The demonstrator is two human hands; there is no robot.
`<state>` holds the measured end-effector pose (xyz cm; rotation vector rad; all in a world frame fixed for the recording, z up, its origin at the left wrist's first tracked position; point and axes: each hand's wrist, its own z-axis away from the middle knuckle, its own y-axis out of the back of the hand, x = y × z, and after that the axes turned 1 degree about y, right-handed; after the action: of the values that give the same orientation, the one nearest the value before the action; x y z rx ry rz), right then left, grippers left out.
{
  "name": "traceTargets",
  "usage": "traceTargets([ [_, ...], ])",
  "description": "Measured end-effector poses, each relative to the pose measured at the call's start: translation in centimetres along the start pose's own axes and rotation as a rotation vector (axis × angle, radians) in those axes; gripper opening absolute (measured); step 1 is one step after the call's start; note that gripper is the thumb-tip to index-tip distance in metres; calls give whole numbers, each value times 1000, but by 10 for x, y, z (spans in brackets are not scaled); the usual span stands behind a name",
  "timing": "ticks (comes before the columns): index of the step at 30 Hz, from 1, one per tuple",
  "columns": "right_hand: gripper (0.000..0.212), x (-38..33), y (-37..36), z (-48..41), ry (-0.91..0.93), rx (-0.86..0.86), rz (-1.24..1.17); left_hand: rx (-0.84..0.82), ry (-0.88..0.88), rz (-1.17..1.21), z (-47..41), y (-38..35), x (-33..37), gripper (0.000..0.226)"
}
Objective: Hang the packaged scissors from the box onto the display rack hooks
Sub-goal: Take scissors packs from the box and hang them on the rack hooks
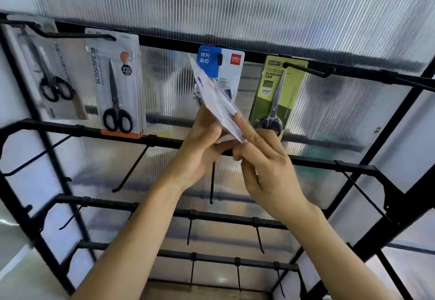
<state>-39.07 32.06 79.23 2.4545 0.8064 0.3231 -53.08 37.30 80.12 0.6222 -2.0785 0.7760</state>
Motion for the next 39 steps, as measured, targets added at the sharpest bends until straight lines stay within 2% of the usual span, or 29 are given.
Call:
traceTargets([
  [2, 15, -2, -3, -2, 8, -15, 6, -32, 9, 37, 2, 4, -2, 108],
  [5, 12, -3, -8, -5, -12, -60, 8, 1, 25, -98, 4, -2, -5, 91],
  [7, 14, -2, -7, -5, -66, -140, -115, 181, 30, -147, -1, -3, -8, 56],
  [9, 14, 2, 1, -5, -177, -194, -313, 375, 53, -80, -7, 4, -10, 17],
  [12, 11, 16, 12, -1, -380, -53, -377, 493, 47, 54, -9, 15, -11, 18],
  [14, 23, 25, 17, 2, -577, 40, -416, 486, 32, 141, -8, 15, -12, 23],
  [16, 17, 31, 18, 5, -779, -17, -572, 488, -32, 279, -7, 14, -13, 33],
  [19, 37, 28, 12, 8, -971, -108, -922, 532, -125, 478, -3, 6, -16, 40],
  [21, 33, 22, 6, 6, -945, -97, -999, 548, -129, 542, 2, -1, -19, 42],
  [23, 18, 21, 0, 0, -947, 7, -1055, 591, -112, 501, 7, -2, -22, 44],
  [26, 19, 29, -1, -14, -955, 142, -1090, 832, -109, 424, 17, 14, -18, 31],
  [29, 18, 36, -2, -26, -899, 153, -1042, 973, -214, 298, 37, 36, -5, 36],
  [31, 16, 36, -7, -33, -870, 129, -1036, 973, -228, 184, 51, 44, 4, 25],
  [33, 15, 35, -15, -38, -876, 113, -1040, 989, -222, 122, 62, 44, 14, 24],
  [36, 13, 26, -29, -43, -907, 130, -1117, 1000, -281, 188, 77, 46, 22, 19],
  [39, 15, 5, -47, -39, -1031, 210, -1271, 962, -347, 219, 87, 44, 25, 16],
])
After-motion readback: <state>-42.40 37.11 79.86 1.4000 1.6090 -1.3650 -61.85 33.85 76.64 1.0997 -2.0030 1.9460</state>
